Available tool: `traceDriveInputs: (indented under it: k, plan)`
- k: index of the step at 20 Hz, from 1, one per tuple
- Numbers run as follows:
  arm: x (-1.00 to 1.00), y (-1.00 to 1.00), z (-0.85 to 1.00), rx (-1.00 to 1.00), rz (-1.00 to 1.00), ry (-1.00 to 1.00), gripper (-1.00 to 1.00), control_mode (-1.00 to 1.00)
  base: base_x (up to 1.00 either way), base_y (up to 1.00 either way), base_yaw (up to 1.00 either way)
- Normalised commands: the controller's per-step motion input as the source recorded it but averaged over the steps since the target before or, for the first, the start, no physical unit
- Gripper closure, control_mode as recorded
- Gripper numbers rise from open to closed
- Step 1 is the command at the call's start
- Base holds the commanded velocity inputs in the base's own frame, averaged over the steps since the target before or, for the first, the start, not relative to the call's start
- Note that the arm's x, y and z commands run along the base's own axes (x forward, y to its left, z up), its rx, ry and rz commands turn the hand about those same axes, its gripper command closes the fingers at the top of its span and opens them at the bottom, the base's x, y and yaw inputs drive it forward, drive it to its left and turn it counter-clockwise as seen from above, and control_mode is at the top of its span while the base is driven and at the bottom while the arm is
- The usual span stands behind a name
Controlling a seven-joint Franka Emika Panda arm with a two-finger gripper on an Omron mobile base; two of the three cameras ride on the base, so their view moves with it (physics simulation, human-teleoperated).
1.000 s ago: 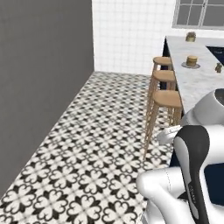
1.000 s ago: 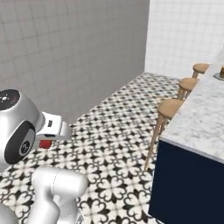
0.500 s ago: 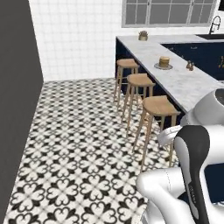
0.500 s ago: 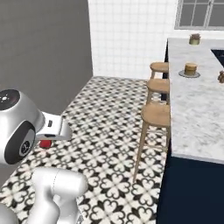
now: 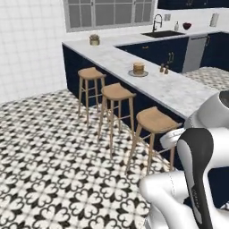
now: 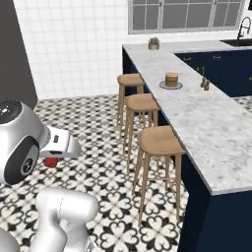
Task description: Take the strawberry from the fridge and place it on top of the pancake, located on the dining counter.
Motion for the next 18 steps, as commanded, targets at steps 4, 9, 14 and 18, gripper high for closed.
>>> traceDriveInputs:
  k: [4, 9, 14, 18]
  plan:
    - [0.0, 0.0, 0.0, 0.0, 0.0, 0.0, 1.0, 1.0, 1.0, 0.84, -0.62]
    - [0.0, 0.0, 0.0, 0.0, 0.0, 0.0, 1.0, 1.0, 0.81, 0.94, -0.59]
    - [0.0, 0.0, 0.0, 0.0, 0.0, 0.0, 1.0, 1.0, 0.21, 1.0, -0.48]
    - [0.0, 0.0, 0.0, 0.0, 0.0, 0.0, 1.0, 1.0, 0.37, 1.0, -0.49]
